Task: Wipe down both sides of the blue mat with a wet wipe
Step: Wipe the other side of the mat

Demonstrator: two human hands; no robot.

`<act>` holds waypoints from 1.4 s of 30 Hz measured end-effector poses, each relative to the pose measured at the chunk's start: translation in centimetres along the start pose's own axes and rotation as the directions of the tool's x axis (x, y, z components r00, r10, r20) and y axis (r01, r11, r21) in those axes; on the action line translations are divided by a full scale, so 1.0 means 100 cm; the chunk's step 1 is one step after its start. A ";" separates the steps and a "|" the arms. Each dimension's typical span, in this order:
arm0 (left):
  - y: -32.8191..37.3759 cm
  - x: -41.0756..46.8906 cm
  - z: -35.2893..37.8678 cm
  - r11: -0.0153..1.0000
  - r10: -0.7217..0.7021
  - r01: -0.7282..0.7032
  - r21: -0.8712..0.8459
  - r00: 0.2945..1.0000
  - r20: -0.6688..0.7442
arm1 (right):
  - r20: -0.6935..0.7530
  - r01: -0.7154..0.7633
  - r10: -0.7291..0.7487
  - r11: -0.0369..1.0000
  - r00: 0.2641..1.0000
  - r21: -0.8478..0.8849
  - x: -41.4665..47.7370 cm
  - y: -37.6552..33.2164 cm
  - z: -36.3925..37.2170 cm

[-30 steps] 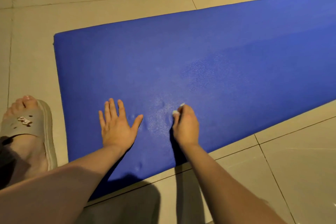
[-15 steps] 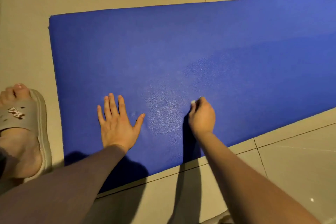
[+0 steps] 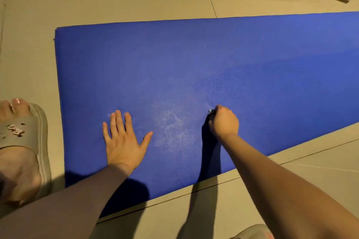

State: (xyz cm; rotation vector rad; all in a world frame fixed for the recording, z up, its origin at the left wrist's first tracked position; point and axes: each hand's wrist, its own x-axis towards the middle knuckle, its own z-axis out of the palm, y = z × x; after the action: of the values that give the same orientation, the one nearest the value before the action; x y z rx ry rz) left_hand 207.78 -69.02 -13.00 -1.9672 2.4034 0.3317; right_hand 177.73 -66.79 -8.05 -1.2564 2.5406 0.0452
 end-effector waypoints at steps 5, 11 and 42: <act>-0.008 0.003 -0.018 0.997 0.041 -0.051 0.063 0.989 0.144 | -0.013 -0.101 0.105 0.978 0.994 0.180 -0.030 -0.035 0.020; -0.007 0.036 -0.075 0.958 0.112 -0.212 0.195 0.898 0.426 | 0.112 0.230 -0.261 0.946 0.959 0.229 -0.082 -0.072 0.028; 0.048 0.135 -0.085 0.673 0.269 -0.609 0.420 0.730 0.628 | -0.215 -0.072 0.197 0.873 0.957 0.482 -0.028 -0.059 0.046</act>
State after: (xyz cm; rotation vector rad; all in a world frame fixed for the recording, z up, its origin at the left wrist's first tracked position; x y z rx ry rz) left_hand 201.34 -82.71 -5.97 -0.8300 2.1940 0.0500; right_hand 185.09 -67.57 -10.98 -0.9357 2.6164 -0.7091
